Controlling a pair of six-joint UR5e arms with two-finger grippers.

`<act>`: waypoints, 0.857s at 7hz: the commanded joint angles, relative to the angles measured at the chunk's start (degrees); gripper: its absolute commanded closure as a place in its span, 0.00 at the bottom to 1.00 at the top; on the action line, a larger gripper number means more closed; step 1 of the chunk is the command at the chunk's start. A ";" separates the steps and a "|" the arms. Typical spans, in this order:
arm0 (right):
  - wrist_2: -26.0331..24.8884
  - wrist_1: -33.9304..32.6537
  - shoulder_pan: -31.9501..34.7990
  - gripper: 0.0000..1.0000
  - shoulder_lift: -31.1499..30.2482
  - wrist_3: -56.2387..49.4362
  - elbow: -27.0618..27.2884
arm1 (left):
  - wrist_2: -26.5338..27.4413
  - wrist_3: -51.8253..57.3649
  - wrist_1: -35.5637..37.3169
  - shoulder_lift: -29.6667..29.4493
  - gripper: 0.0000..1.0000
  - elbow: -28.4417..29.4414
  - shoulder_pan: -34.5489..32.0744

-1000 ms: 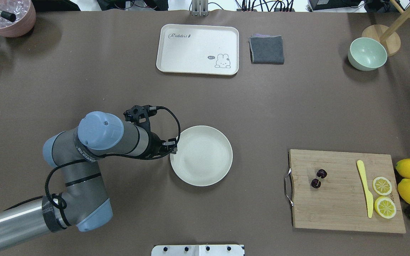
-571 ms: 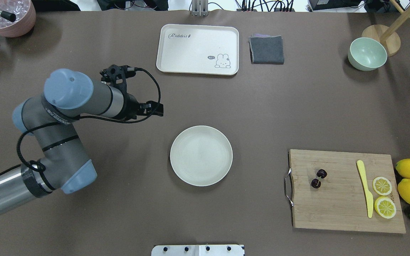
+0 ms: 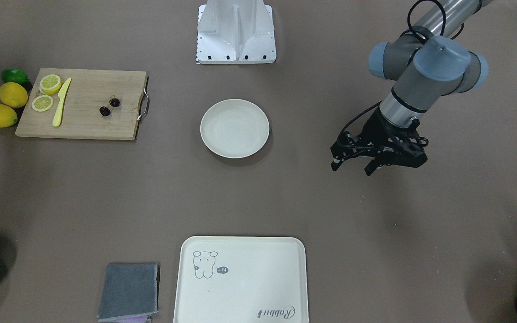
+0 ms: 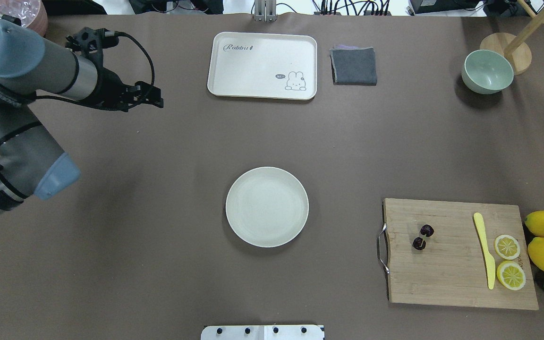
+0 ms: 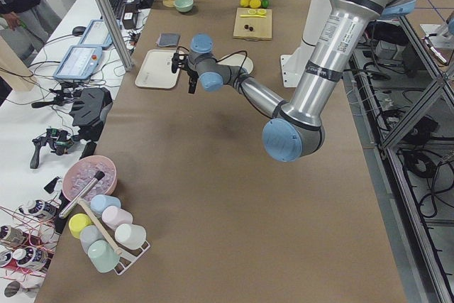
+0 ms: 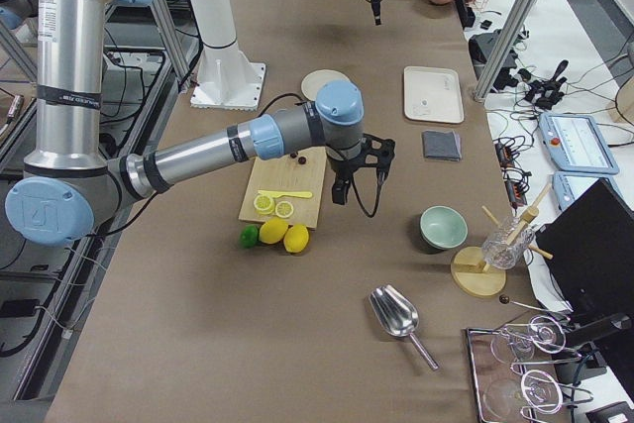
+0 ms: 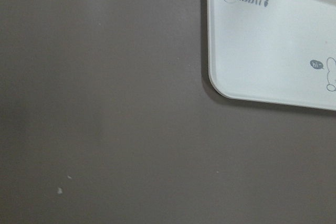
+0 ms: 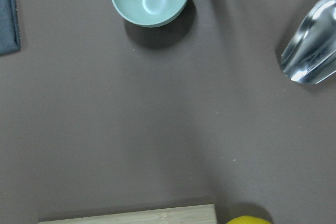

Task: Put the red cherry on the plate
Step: 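Withdraw the left gripper from the plate while the right arm moves toward the cutting board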

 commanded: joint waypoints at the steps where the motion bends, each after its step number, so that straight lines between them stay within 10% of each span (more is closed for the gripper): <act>1: -6.71 8.43 -13.26 0.00 2.89 22.03 2.70 | -1.13 11.15 0.07 4.16 0.02 1.05 -5.76; 6: -24.66 12.80 -43.09 0.00 4.57 51.46 4.37 | -3.06 22.59 -0.99 10.25 0.02 0.79 -9.30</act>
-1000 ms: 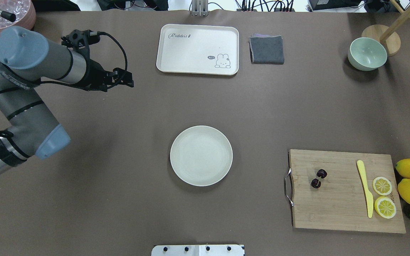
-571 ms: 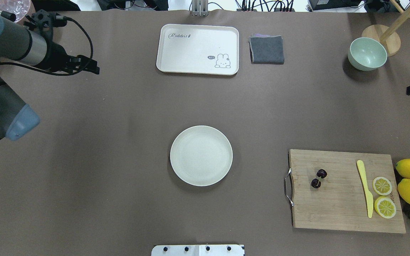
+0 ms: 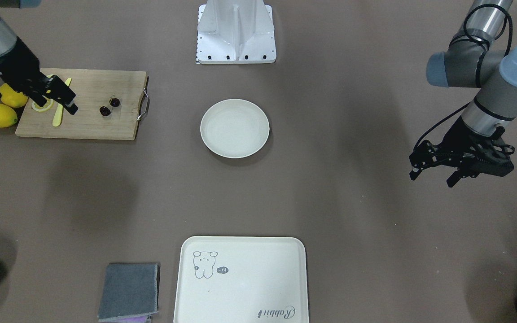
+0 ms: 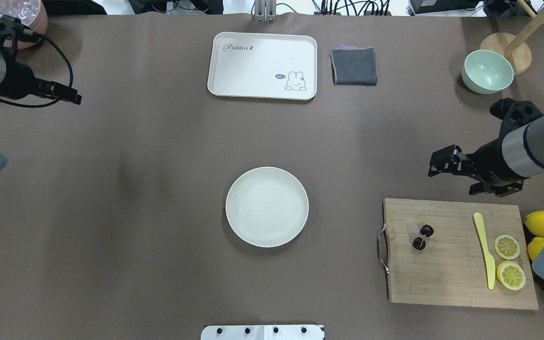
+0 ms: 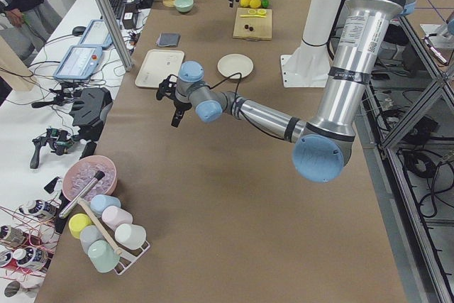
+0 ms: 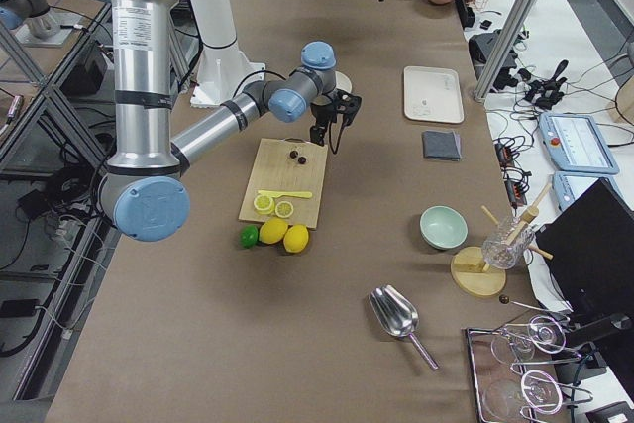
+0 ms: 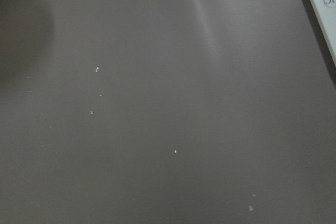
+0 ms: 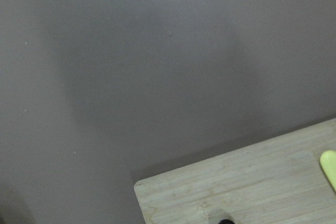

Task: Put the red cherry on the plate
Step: 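Lower the right gripper onto the dark cherries and grasp their stems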

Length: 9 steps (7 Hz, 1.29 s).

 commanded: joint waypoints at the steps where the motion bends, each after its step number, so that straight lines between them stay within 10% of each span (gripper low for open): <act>1: -6.16 0.13 -9.47 0.00 -0.09 9.32 -0.11 | -0.80 1.57 0.03 0.40 0.02 -0.12 -0.50; 7: -6.98 -0.23 -13.28 0.02 -0.01 10.33 -4.41 | -0.36 1.66 -0.15 0.40 0.02 -0.73 -0.85; 9: -6.89 -0.31 -13.81 0.36 -0.18 10.51 -4.42 | -0.36 1.66 -0.15 0.40 0.02 -0.82 -0.94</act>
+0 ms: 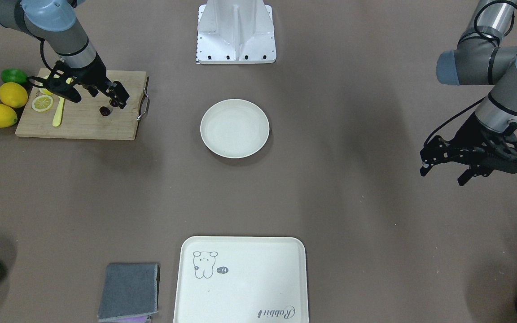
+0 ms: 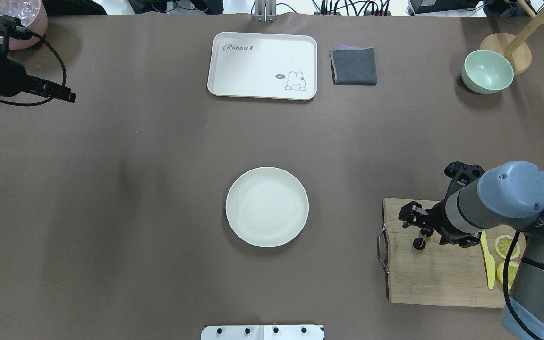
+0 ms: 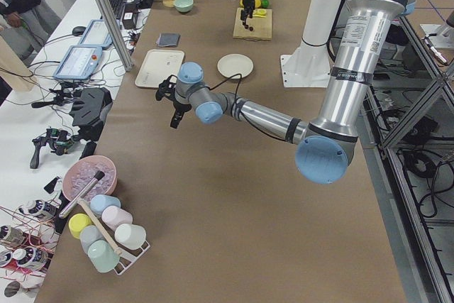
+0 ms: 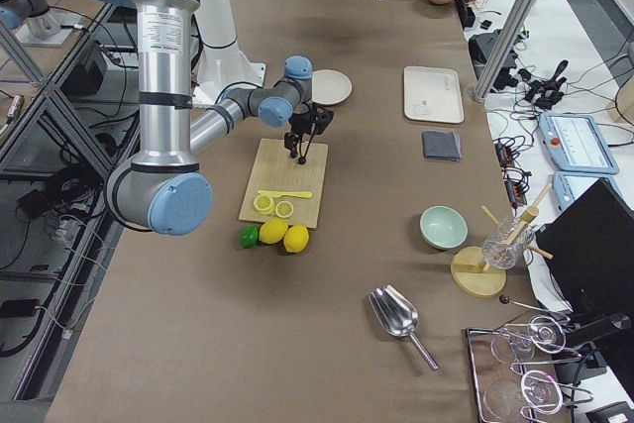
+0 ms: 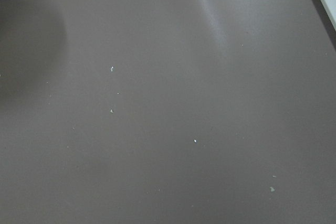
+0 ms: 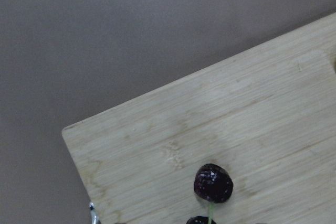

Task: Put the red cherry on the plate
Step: 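Lower the right gripper onto the dark cherries and grasp their stems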

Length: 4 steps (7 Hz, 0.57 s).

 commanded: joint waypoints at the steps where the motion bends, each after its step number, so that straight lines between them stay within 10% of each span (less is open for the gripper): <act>1: -0.03 -0.25 -1.08 0.83 -0.05 0.14 -0.28 | 0.01 0.09 0.00 0.00 0.02 -0.08 -0.06; 2: 0.06 -0.43 -1.44 1.00 -0.13 -0.21 -0.11 | -0.08 0.09 0.00 0.00 0.02 -0.08 -0.06; 4: 0.15 -2.70 -0.40 1.00 0.04 -0.30 0.41 | -0.34 0.09 -0.09 -0.09 0.02 -0.08 -0.06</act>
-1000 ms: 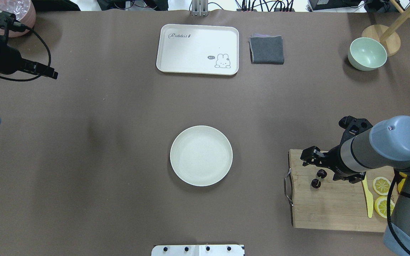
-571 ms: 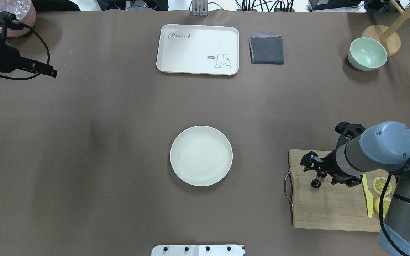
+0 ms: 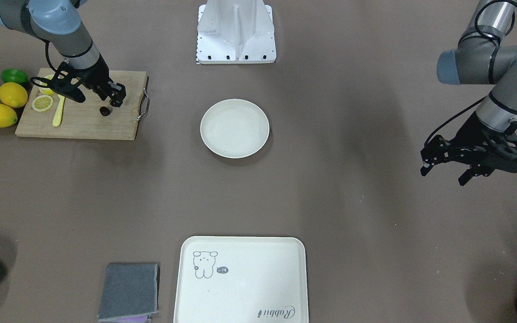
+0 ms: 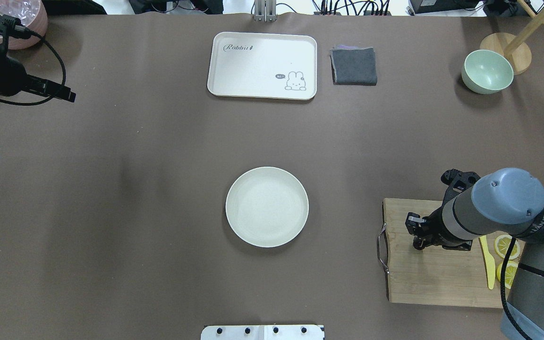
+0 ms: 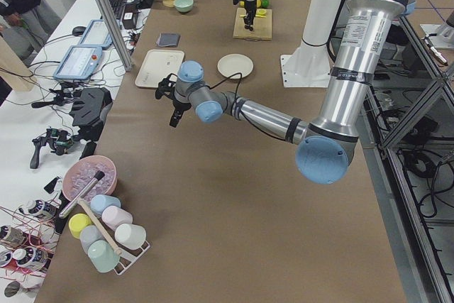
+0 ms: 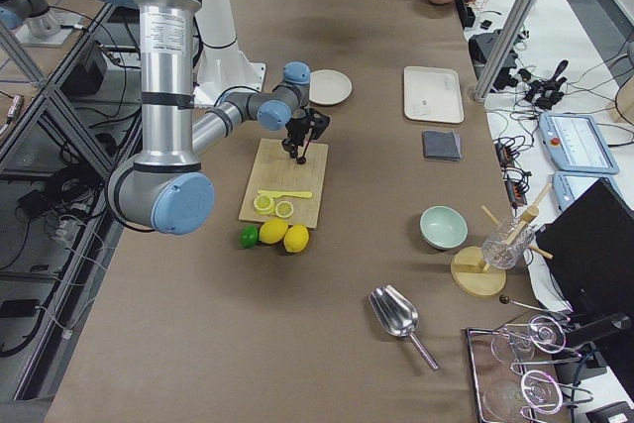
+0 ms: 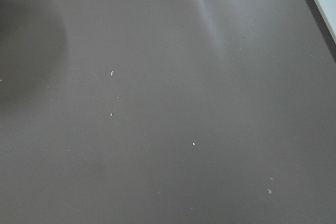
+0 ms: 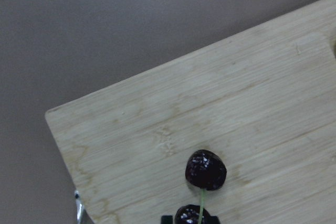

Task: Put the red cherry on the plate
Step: 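Lift the cherries with the right gripper and carry them toward the plate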

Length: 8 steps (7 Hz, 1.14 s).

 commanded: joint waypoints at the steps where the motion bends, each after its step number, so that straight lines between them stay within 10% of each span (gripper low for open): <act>1: 0.77 -2.03 3.03 1.00 -0.03 -0.86 1.89 | -0.49 0.00 -0.03 -0.07 0.02 -0.18 -1.05; 4: 4.01 -3.08 9.10 1.00 5.72 -3.22 2.79 | -1.89 1.40 0.32 1.16 0.02 -1.15 -3.16; 8: 0.37 -16.71 3.52 1.00 37.71 -4.47 -11.93 | -2.33 13.33 0.50 6.94 0.02 -0.71 -9.30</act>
